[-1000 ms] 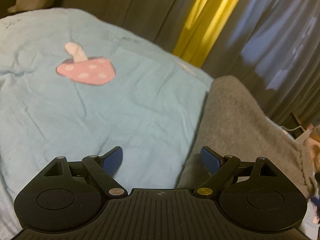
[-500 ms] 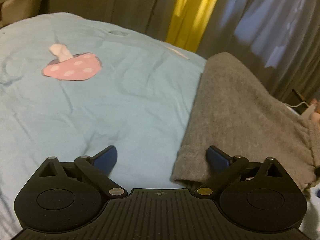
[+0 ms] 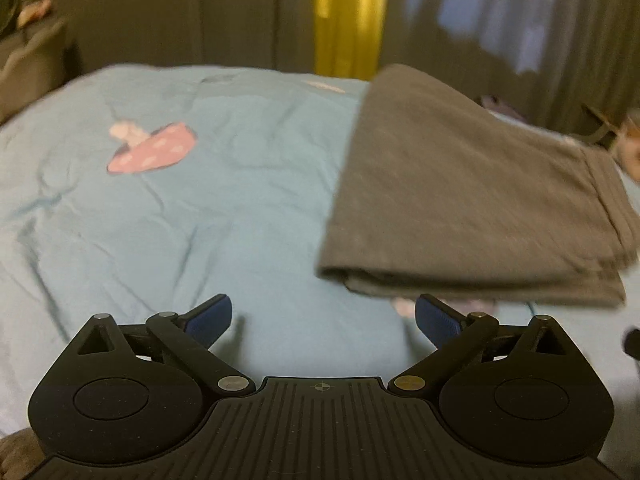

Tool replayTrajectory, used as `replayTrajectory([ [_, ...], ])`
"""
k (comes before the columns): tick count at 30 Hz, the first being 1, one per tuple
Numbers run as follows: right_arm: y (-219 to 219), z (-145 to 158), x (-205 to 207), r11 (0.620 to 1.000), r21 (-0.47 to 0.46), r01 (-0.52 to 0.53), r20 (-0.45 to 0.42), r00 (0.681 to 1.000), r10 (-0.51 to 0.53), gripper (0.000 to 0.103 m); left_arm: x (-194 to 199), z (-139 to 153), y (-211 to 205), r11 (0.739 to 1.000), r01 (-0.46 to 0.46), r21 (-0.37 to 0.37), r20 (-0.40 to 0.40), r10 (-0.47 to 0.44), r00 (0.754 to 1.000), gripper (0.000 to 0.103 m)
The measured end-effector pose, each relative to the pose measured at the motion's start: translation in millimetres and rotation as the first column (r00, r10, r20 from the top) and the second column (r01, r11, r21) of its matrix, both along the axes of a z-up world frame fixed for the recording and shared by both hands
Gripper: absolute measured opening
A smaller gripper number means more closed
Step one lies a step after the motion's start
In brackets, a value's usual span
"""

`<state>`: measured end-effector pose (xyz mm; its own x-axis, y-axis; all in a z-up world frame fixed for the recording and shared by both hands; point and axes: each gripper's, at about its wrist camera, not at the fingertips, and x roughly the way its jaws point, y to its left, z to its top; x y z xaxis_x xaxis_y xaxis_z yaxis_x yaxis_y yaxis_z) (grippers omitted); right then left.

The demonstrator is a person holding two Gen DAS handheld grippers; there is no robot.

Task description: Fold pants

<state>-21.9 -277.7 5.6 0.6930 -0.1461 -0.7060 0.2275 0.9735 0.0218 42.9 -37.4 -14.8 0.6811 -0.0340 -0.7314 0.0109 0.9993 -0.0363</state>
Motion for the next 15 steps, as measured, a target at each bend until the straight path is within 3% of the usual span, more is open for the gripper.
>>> replayTrajectory([
  [2, 14, 5, -1, 0.999, -0.042, -0.003, -0.031, 1.000, 0.001, 0.099, -14, 11, -11, 0.998, 0.052, 0.038, 0.030, -0.053, 0.998, 0.102],
  [4, 27, 12, -5, 0.992, -0.090, -0.086, -0.032, 0.996, 0.083, 0.099, -25, 24, -16, 0.995, 0.084, 0.048, 0.062, -0.087, 0.994, 0.102],
  [8, 34, 37, -14, 0.987, -0.100, -0.124, 0.083, 0.988, 0.133, 0.099, -38, 48, -15, 0.993, 0.120, 0.007, 0.133, -0.119, 0.984, 0.102],
  [10, 38, 46, -10, 0.986, -0.106, -0.127, 0.100, 0.986, 0.137, 0.099, -39, 56, -15, 0.993, 0.117, -0.005, 0.164, -0.115, 0.980, 0.102],
  [15, 57, 50, -2, 0.964, -0.215, -0.154, 0.151, 0.970, 0.189, 0.099, -30, 47, -8, 0.990, 0.114, -0.084, 0.189, -0.096, 0.977, 0.102],
])
